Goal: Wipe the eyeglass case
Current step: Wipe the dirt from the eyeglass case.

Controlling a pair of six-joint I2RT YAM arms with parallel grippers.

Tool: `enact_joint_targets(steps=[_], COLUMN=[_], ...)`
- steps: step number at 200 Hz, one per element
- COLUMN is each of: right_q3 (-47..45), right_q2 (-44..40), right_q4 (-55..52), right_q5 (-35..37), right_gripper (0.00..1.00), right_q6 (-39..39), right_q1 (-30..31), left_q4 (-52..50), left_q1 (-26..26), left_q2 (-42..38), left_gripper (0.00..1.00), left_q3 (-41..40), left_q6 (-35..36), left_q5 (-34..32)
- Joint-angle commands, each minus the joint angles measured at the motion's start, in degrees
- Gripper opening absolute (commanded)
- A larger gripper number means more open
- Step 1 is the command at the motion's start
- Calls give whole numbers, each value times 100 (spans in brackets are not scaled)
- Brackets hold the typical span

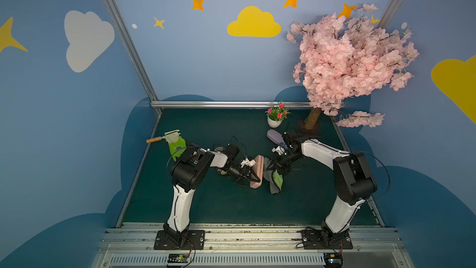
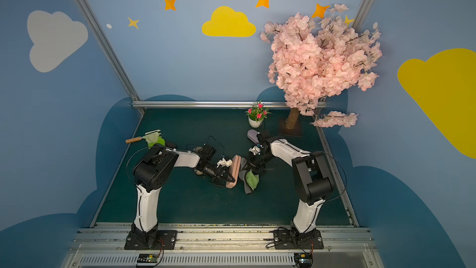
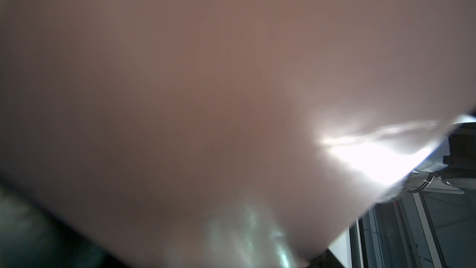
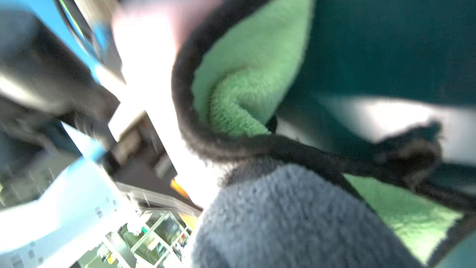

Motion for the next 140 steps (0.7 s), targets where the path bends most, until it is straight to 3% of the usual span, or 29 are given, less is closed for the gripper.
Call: enact_joint_targets(steps=[1,29,60,104,128,140], right_q3=[813,1351,974,-745,-751,-616], right_q2=[718,1287,1279,58,-537,-761], right_q4=[256,514,639,1347,949,369], right_q5=[220,132,-515,-1382,-1663,-1213], right_gripper=[0,0,0,0,0,0], right_q6=[351,801,688,933,565,240], right_q1=[-18,71,626,1615,1834,1670], left_q4=[-431,-383,-337,-194,-282,-416], left_q1=[-123,-154,-149,-67,-69,-84], left_q2=[345,319,378,431,474,461], left_gripper=[3,3,3,3,3,3], left_q3=[-119,-135,-94,-17,71,104], left_q6=[-56,14,7,-135,-86,5], left_q5=[-624,-512,-426,-365,-384,-464])
